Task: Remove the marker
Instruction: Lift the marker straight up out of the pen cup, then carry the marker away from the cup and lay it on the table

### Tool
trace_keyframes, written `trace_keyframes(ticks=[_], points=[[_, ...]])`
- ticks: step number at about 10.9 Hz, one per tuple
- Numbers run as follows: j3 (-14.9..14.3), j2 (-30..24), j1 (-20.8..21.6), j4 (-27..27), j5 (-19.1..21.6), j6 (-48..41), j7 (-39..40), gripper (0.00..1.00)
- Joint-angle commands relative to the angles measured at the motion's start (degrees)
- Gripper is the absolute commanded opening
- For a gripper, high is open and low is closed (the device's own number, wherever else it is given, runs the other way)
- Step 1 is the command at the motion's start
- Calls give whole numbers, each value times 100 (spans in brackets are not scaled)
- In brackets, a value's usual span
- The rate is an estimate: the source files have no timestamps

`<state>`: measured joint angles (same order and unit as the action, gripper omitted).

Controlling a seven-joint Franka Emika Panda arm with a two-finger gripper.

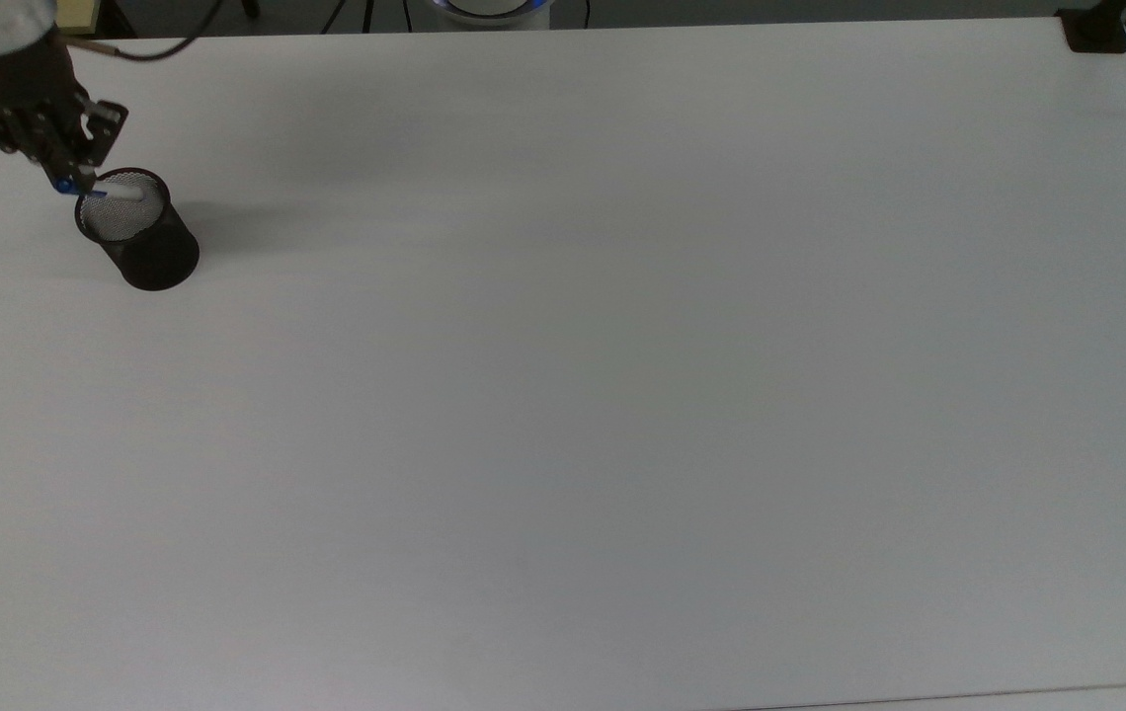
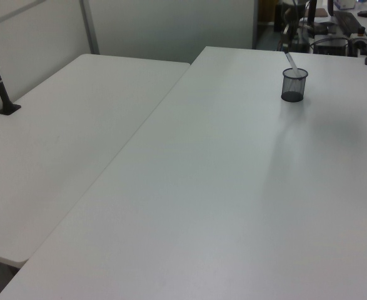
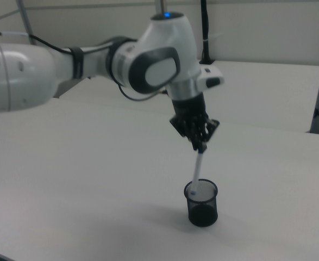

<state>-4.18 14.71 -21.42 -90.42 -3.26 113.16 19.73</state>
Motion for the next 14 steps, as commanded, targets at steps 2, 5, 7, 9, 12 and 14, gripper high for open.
trace_keyframes(ticks=[2,5,7,9,12,14], points=[[206,-661,76,-2,264,-1055,258,14],[444,-548,408,-176,246,-1498,259,15],[445,-434,699,-387,255,-1498,215,15],[436,-110,840,-450,246,-1498,206,15],[436,391,955,-432,177,-1411,-21,17],[436,585,1060,-423,159,-1253,-354,36]])
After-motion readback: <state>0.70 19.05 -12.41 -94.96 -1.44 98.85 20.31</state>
